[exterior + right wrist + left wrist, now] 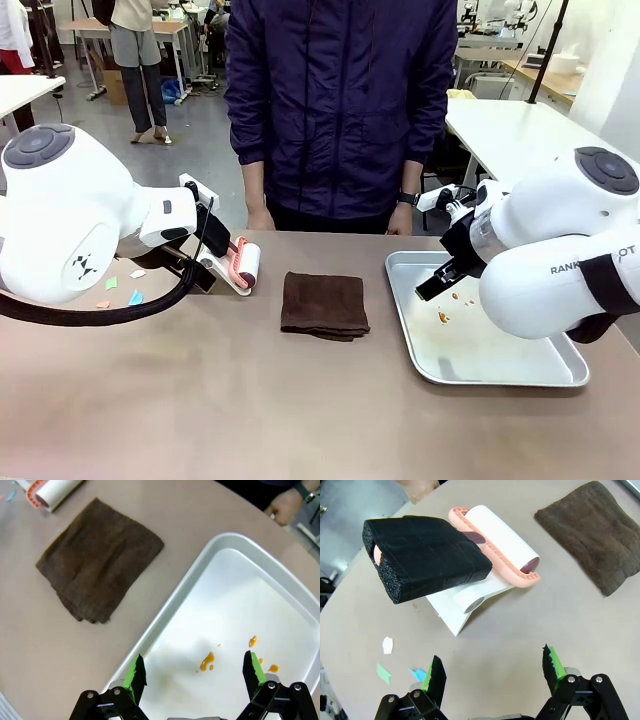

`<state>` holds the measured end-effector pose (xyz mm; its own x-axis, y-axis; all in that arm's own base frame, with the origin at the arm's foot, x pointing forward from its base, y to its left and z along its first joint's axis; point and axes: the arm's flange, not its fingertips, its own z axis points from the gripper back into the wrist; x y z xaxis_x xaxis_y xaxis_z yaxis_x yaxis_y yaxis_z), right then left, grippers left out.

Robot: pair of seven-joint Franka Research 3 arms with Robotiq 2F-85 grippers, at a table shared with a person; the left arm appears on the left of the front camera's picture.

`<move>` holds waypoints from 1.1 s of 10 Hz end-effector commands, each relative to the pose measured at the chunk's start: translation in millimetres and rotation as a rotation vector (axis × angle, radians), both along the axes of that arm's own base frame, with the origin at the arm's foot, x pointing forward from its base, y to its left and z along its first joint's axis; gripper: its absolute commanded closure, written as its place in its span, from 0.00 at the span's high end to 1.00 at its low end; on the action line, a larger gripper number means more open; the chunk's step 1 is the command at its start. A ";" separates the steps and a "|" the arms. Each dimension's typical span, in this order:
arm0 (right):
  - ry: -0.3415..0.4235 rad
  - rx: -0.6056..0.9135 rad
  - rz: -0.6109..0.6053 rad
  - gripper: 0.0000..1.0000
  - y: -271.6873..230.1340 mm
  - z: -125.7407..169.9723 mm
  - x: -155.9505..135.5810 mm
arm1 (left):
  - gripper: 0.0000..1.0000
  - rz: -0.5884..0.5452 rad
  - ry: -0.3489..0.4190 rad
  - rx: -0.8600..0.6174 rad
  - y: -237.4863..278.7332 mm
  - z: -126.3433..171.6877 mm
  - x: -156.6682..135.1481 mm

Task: Clean the surface of the table.
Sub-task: Hold the Lint Roller with your left hand and the towel with your right hand.

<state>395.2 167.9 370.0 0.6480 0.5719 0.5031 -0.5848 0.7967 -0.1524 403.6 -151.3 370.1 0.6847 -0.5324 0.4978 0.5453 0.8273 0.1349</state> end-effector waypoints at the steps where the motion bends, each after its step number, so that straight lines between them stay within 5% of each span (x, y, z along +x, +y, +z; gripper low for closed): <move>1: 0.000 0.000 0.000 1.00 0.0 0.0 0.0 | 1.00 -0.001 0.000 0.000 -0.1 0.0 -0.1; 2: 0.075 0.013 -0.028 1.00 -4.4 6.2 0.0 | 1.00 0.000 0.000 0.000 0.0 0.0 0.0; 5: 0.419 0.184 -0.128 1.00 -27.0 38.8 -11.2 | 1.00 0.097 0.387 -0.131 36.6 27.5 -18.1; 7: 0.601 0.309 -0.116 1.00 -46.4 55.1 -23.5 | 1.00 -0.005 0.513 -0.347 76.0 39.4 -29.4; 9: 0.736 0.541 -0.033 1.00 -81.8 67.1 -45.7 | 1.00 -0.148 0.548 -0.580 124.7 61.1 -51.4; 11: 0.725 0.760 0.000 1.00 -136.7 77.2 -84.6 | 1.00 -0.163 0.457 -0.830 182.9 87.4 -84.6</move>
